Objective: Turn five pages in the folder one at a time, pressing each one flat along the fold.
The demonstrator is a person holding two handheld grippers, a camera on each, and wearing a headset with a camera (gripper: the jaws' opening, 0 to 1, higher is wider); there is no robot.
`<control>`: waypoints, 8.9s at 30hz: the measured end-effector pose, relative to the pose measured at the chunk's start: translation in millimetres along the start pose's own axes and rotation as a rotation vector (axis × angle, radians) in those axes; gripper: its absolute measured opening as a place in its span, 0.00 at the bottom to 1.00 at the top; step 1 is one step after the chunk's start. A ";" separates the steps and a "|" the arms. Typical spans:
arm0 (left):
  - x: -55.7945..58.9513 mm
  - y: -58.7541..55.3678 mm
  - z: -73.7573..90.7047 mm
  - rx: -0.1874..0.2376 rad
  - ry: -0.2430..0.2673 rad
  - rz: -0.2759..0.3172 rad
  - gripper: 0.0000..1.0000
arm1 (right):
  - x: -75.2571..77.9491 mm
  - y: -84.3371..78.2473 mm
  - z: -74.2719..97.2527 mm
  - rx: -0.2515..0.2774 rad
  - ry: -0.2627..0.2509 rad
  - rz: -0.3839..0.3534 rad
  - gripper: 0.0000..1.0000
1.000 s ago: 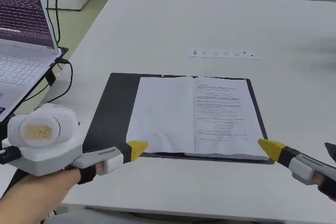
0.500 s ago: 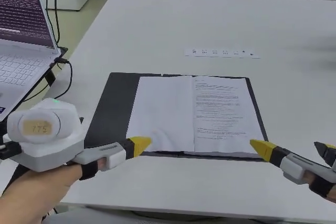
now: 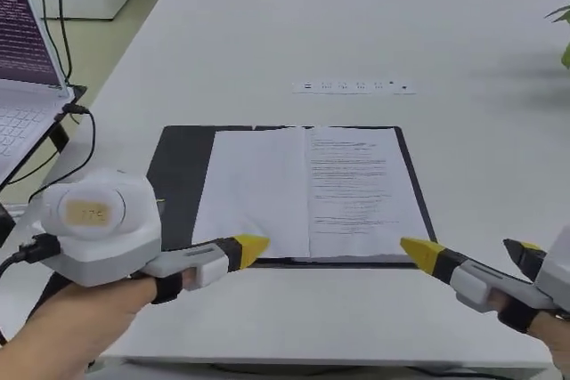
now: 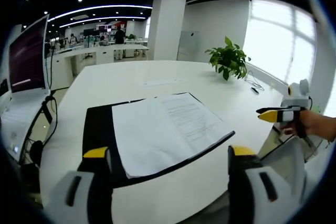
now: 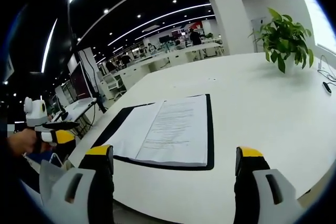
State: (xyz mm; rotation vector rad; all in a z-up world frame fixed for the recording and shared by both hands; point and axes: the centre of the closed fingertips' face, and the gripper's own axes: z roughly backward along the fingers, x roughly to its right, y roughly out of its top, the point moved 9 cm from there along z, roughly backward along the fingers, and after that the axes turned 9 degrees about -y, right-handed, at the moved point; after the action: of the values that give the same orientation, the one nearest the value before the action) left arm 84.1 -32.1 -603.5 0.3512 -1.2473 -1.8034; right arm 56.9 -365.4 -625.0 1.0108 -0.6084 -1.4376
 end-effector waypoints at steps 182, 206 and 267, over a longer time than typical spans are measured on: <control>58.6 -48.5 -229.3 -0.045 -0.103 -0.127 0.08 | 5.0 -57.9 -103.9 -0.146 -0.049 -0.805 0.00; -10.7 -9.3 -107.3 0.104 0.015 -0.167 0.27 | -92.6 8.0 -75.6 0.054 0.203 -0.443 0.00; -93.8 -42.4 -5.1 0.107 0.196 -0.044 0.25 | -229.2 -90.1 -179.1 -0.355 0.314 0.158 0.00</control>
State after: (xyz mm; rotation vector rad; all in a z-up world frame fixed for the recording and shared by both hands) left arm 119.0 43.0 -664.7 0.6050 -1.2076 -1.6982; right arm 141.9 -94.8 -735.8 0.8606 -0.1892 -1.1646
